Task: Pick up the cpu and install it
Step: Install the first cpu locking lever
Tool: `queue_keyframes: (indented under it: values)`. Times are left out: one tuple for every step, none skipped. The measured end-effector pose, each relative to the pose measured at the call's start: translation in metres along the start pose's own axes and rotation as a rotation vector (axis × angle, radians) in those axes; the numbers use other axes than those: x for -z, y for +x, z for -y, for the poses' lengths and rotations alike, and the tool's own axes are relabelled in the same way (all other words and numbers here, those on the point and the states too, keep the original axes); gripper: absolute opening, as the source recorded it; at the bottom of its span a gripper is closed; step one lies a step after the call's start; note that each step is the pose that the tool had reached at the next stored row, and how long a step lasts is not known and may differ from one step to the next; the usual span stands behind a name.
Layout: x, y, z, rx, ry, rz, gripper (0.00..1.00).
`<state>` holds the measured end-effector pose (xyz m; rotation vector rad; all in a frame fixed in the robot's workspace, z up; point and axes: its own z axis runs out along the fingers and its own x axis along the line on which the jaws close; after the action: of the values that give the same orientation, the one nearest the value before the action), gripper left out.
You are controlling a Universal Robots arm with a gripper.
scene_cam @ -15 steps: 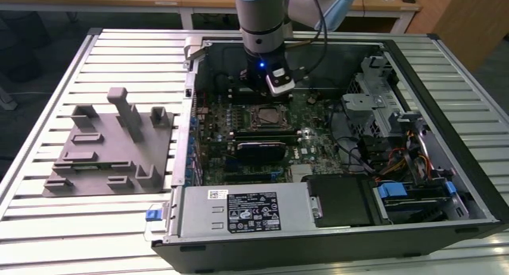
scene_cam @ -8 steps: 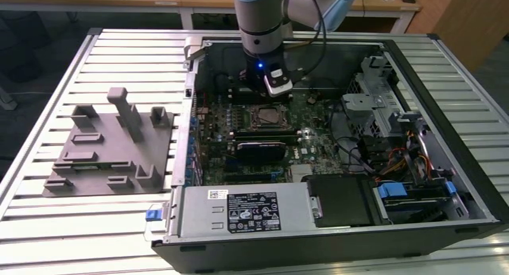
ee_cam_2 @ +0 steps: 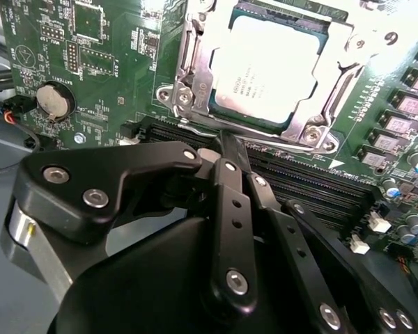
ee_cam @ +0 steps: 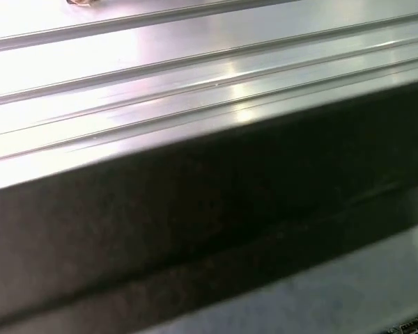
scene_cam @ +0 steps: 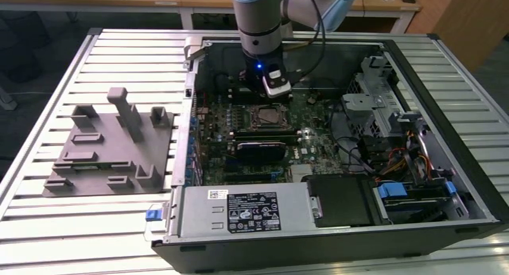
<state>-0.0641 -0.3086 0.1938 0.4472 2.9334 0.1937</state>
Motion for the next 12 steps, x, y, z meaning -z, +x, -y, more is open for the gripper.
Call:
queue_keyframes:
  values:
    - [-0.0003, 0.0001, 0.0000, -0.003, 0.0010, 0.0008, 0.11]
    - [-0.0006, 0.0001, 0.0001, -0.006, 0.0021, 0.0016, 0.11]
    - [-0.0009, 0.0001, 0.0001, -0.009, 0.0032, 0.0023, 0.11]
    - [-0.0009, 0.0001, 0.0002, -0.012, 0.0042, 0.0027, 0.11]
    - [-0.0009, 0.0001, 0.0002, -0.013, 0.0044, 0.0028, 0.11]
    - [-0.0009, 0.0001, 0.0002, -0.013, 0.0044, 0.0029, 0.11]
    - [-0.0009, 0.0001, 0.0002, -0.013, 0.0044, 0.0029, 0.11]
    - [-0.0009, 0.0001, 0.0002, -0.013, 0.0043, 0.0029, 0.11]
    - [-0.0009, 0.0001, 0.0002, -0.013, 0.0043, 0.0030, 0.11]
    - [-0.0008, 0.0001, 0.0001, -0.013, 0.0042, 0.0030, 0.11]
    - [-0.0002, 0.0000, 0.0000, -0.013, 0.0041, 0.0031, 0.11]
    - [0.0008, -0.0001, 0.0000, -0.013, 0.0046, 0.0031, 0.11]
